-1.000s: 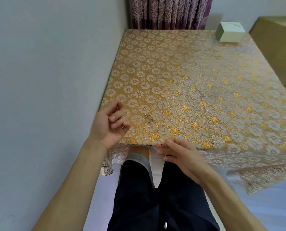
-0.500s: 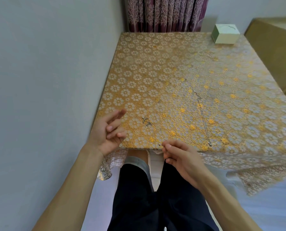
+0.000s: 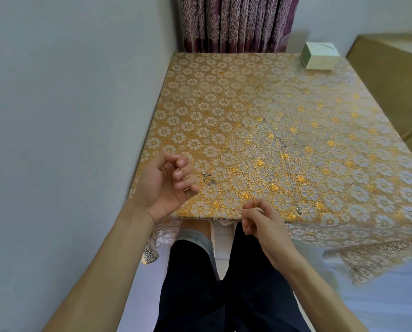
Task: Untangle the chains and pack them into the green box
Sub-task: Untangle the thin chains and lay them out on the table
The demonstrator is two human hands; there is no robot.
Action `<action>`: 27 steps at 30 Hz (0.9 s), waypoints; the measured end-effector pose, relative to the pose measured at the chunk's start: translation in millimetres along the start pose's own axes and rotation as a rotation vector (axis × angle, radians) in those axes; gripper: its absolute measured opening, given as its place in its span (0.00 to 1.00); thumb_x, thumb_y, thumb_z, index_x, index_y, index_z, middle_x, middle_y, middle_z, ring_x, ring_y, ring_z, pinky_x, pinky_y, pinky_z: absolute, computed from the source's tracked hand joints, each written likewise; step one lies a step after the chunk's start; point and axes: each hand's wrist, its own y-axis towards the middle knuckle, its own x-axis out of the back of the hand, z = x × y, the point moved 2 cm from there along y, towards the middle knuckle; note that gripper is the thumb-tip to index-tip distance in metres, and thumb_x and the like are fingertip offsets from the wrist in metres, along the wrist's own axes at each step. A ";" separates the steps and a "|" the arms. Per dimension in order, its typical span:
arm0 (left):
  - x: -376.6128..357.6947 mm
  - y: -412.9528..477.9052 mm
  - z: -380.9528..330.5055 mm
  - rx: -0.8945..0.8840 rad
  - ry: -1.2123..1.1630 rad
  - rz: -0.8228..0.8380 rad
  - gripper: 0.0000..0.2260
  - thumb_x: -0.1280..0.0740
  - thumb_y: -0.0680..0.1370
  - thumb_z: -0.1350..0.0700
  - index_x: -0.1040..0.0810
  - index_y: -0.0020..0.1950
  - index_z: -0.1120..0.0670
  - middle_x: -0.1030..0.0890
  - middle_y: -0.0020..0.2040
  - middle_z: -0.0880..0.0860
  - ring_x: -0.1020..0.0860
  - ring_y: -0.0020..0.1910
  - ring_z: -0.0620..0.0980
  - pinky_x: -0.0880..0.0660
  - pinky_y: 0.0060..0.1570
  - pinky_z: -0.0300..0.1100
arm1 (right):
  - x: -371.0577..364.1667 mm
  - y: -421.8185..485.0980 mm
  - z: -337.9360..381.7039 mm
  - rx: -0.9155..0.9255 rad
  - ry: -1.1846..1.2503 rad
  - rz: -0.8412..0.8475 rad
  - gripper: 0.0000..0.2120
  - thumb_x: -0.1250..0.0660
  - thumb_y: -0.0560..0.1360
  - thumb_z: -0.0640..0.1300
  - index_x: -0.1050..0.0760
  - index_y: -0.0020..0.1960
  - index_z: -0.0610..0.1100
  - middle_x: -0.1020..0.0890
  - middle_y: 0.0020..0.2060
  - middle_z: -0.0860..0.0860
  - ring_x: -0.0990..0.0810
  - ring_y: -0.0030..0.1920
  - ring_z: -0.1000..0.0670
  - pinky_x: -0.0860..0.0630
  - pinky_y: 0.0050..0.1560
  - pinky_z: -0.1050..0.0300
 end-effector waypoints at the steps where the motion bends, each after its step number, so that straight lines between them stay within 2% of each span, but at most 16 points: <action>1: -0.1 1.4 -2.4 -0.012 0.001 -0.018 0.12 0.42 0.78 0.55 0.29 0.35 0.53 0.33 0.28 0.47 0.37 0.25 0.45 0.30 0.35 0.41 | 0.8 -2.3 1.0 0.013 0.007 0.021 0.02 0.35 0.79 0.35 0.25 0.48 0.40 0.20 0.32 0.47 0.25 0.34 0.50 0.28 0.38 0.57; 3: 3.3 4.5 -7.0 -0.029 0.006 -0.067 0.12 0.41 0.79 0.55 0.28 0.36 0.53 0.32 0.28 0.47 0.36 0.25 0.45 0.30 0.36 0.40 | 2.0 -7.2 2.0 0.038 -0.001 0.064 0.03 0.35 0.81 0.38 0.24 0.52 0.38 0.15 0.38 0.44 0.21 0.36 0.49 0.24 0.40 0.57; 6: 11.5 8.4 -11.1 -0.040 0.014 -0.150 0.11 0.39 0.80 0.55 0.26 0.39 0.53 0.32 0.28 0.46 0.35 0.25 0.45 0.27 0.36 0.41 | 4.3 -14.6 4.6 0.059 -0.010 0.098 0.07 0.35 0.81 0.41 0.22 0.55 0.38 0.13 0.46 0.43 0.17 0.39 0.48 0.21 0.43 0.58; 12: 17.5 15.3 -10.8 -0.003 0.159 -0.281 0.09 0.37 0.82 0.54 0.21 0.44 0.54 0.36 0.22 0.46 0.34 0.22 0.43 0.25 0.33 0.39 | 15.5 -19.3 2.6 0.091 -0.075 0.073 0.07 0.35 0.81 0.39 0.19 0.56 0.41 0.12 0.46 0.46 0.15 0.42 0.49 0.19 0.46 0.58; 17: 11.8 23.9 -14.0 0.037 0.271 -0.279 0.08 0.37 0.82 0.54 0.20 0.47 0.54 0.31 0.27 0.45 0.33 0.24 0.42 0.26 0.32 0.38 | 21.2 -21.6 -0.7 0.114 -0.178 0.019 0.04 0.32 0.79 0.41 0.17 0.49 0.44 0.12 0.40 0.47 0.15 0.39 0.48 0.19 0.43 0.57; 22: 6.0 35.6 -20.5 0.054 0.436 -0.230 0.08 0.36 0.82 0.56 0.19 0.47 0.55 0.24 0.34 0.47 0.26 0.30 0.44 0.21 0.39 0.40 | 34.0 -24.2 -9.5 0.062 -0.145 -0.027 0.07 0.31 0.79 0.44 0.17 0.51 0.42 0.12 0.41 0.46 0.16 0.39 0.48 0.20 0.42 0.58; 25: 4.6 47.0 -22.4 0.063 0.680 -0.191 0.07 0.36 0.82 0.55 0.19 0.51 0.55 0.20 0.38 0.48 0.20 0.38 0.47 0.21 0.48 0.44 | 44.1 -28.5 -13.4 0.043 -0.146 -0.032 0.07 0.34 0.80 0.42 0.18 0.53 0.42 0.12 0.43 0.47 0.16 0.40 0.48 0.20 0.43 0.58; 27: 1.3 55.1 -20.2 0.050 0.876 -0.196 0.08 0.35 0.82 0.53 0.18 0.53 0.55 0.17 0.41 0.49 0.17 0.43 0.48 0.23 0.51 0.45 | 52.7 -32.8 -15.6 0.036 -0.147 -0.049 0.07 0.35 0.81 0.41 0.18 0.54 0.43 0.12 0.44 0.47 0.15 0.40 0.48 0.20 0.43 0.58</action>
